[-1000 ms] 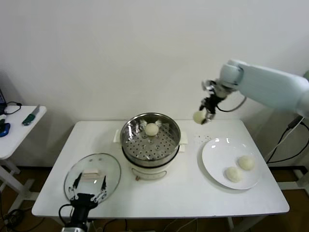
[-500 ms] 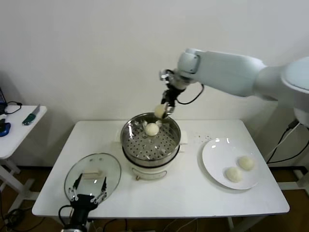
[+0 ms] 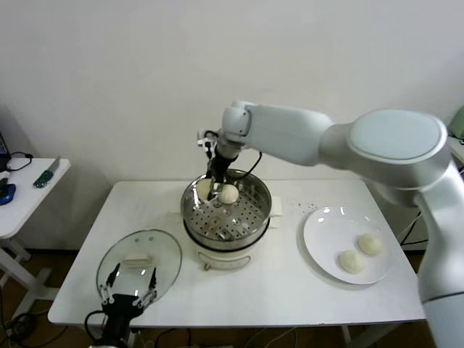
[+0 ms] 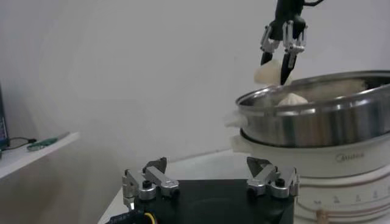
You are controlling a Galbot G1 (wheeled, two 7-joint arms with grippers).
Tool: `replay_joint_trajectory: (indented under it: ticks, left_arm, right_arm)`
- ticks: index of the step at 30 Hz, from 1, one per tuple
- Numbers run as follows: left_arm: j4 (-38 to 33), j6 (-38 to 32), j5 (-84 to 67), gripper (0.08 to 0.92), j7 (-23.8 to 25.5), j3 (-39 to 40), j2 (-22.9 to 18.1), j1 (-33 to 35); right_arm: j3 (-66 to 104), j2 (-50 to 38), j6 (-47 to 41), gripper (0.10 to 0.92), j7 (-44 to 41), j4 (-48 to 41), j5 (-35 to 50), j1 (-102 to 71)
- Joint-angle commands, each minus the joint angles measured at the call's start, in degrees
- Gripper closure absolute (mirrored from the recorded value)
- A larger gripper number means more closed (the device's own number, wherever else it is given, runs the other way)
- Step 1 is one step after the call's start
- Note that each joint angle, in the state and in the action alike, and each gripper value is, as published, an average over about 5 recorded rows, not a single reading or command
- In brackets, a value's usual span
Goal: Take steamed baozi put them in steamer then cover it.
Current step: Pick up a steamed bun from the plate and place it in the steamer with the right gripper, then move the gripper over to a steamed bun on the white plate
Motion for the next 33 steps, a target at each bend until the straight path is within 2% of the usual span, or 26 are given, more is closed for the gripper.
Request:
replay_joint_trajectory:
  ticks: [1,15,21,25,33]
  left_arm:
    - [0.32,-0.31,-0.53,0.177,-0.10,-0.41,0.03,0.50]
    - [0.96,-0.40,-0.91,0.177,-0.17,-0.83,0.14,0.35]
    - [0.85,-0.30,-0.83,0.177,-0.17,-0.90,0.17,0.18]
    - [0.69,-0.26,-0.80,0.177,-0.17,-0.95,0.21,0.19]
    - [0.54,-0.19,-0.46,0.177,-0.15,-0.65,0.13,0.10]
  right_arm:
    - [0.99,3.55,-0.07,0.330,0.46,-2.66,-1.86,-5.74]
    - [1.22,2.32,0.23,0.328,0.43,-3.03,-5.45,-7.80]
    - [1.82,1.33,0.15,0.237,-0.13,-2.42,-6.10,-6.59]
    - [1.64,-1.26,0.43,0.205,-1.62,-0.69,-6.05,-3.45]
    - [0.95,-9.50,0.81,0.202,-3.41,6.07,-4.59,4.48]
